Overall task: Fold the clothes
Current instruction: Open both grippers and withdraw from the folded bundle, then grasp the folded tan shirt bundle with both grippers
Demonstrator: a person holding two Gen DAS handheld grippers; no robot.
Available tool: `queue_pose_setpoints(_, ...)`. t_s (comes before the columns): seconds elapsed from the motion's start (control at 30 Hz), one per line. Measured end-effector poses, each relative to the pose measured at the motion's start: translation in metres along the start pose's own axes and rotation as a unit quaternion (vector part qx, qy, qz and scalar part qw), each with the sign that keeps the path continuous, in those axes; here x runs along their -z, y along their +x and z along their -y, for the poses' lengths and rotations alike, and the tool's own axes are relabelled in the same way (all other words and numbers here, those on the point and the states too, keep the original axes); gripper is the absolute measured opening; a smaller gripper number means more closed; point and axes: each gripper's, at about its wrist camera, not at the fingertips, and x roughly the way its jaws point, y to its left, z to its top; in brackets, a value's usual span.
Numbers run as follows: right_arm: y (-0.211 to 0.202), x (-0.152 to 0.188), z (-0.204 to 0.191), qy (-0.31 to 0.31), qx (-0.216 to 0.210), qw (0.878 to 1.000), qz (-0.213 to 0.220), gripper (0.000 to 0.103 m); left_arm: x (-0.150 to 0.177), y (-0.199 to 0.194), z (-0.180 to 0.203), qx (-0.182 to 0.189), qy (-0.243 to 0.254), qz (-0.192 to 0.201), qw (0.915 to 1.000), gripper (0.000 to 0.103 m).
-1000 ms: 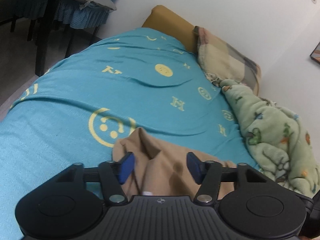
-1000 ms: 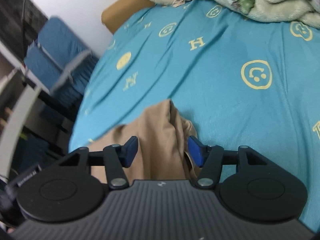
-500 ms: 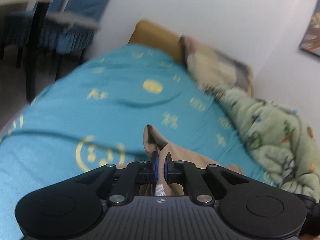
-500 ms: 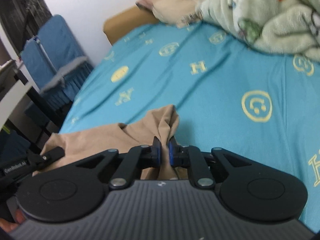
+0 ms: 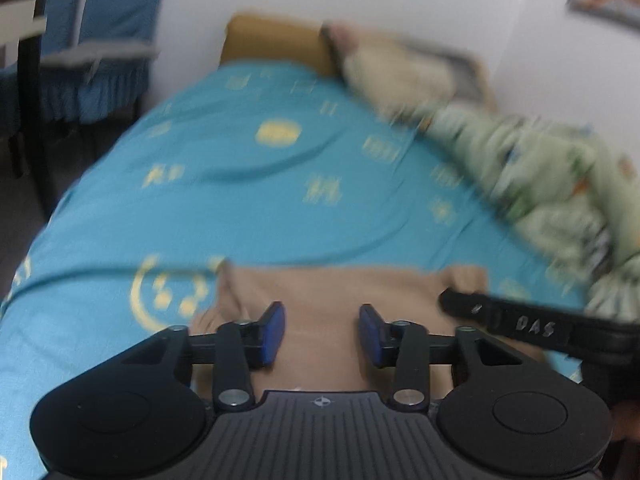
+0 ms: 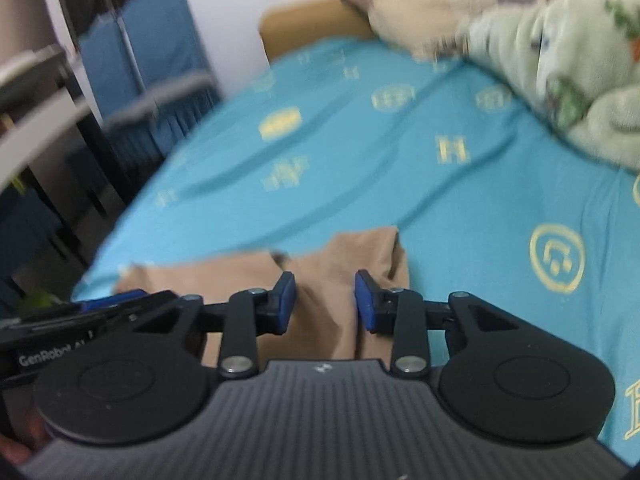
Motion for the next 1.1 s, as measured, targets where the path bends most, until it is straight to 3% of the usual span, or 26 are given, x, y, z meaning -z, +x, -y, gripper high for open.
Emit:
queue_pose_setpoints(0.1, 0.008, 0.008, -0.001, -0.006, 0.001, 1.0, -0.008, 0.035, 0.004, -0.002, -0.003, -0.001, 0.001, -0.003, 1.0, 0.031)
queue_pose_setpoints(0.17, 0.0, 0.008, -0.006, -0.015, 0.007, 1.0, -0.007, 0.035, 0.005, -0.012, 0.001, -0.004, 0.009, 0.003, 0.9999, 0.037)
queue_pose_setpoints(0.33, -0.042, 0.016, -0.011, -0.013, 0.002, 1.0, 0.007, 0.038, 0.018, -0.056, 0.015, 0.007, 0.016, 0.02, 0.9996, 0.043)
queue_pose_setpoints(0.43, -0.071, 0.029, -0.015, -0.01, -0.007, 1.0, 0.005, 0.038, 0.035, -0.082, 0.026, 0.019, 0.008, 0.011, 0.9997, 0.043)
queue_pose_setpoints(0.67, -0.074, 0.06, -0.03, -0.062, 0.026, 0.997, -0.032, 0.035, 0.061, -0.082, 0.04, -0.015, 0.027, -0.016, 0.9994, 0.043)
queue_pose_setpoints(0.8, -0.074, 0.063, -0.032, -0.063, 0.031, 0.997, -0.032, 0.035, 0.067, -0.11, 0.033, 0.025, -0.029, -0.01, 0.9992, 0.049)
queue_pose_setpoints(0.9, -0.077, 0.065, -0.028, -0.056, 0.028, 0.998, -0.031, 0.035, 0.071, -0.132, 0.028, 0.058, -0.074, -0.006, 0.9956, 0.061)
queue_pose_setpoints(0.97, -0.078, 0.065, -0.029, -0.056, 0.029, 0.998, -0.03, 0.035, 0.077, -0.143, 0.021, 0.097, -0.114, -0.007, 0.9887, 0.074)
queue_pose_setpoints(1.03, -0.078, 0.065, -0.03, -0.056, 0.031, 0.998, -0.031, 0.035, 0.082, -0.141, 0.013, 0.123, -0.16, -0.023, 0.9791, 0.077)
queue_pose_setpoints(1.1, -0.077, 0.065, -0.029, -0.053, 0.032, 0.998, -0.031, 0.035, 0.087, -0.123, 0.003, 0.124, -0.212, -0.056, 0.9678, 0.077)
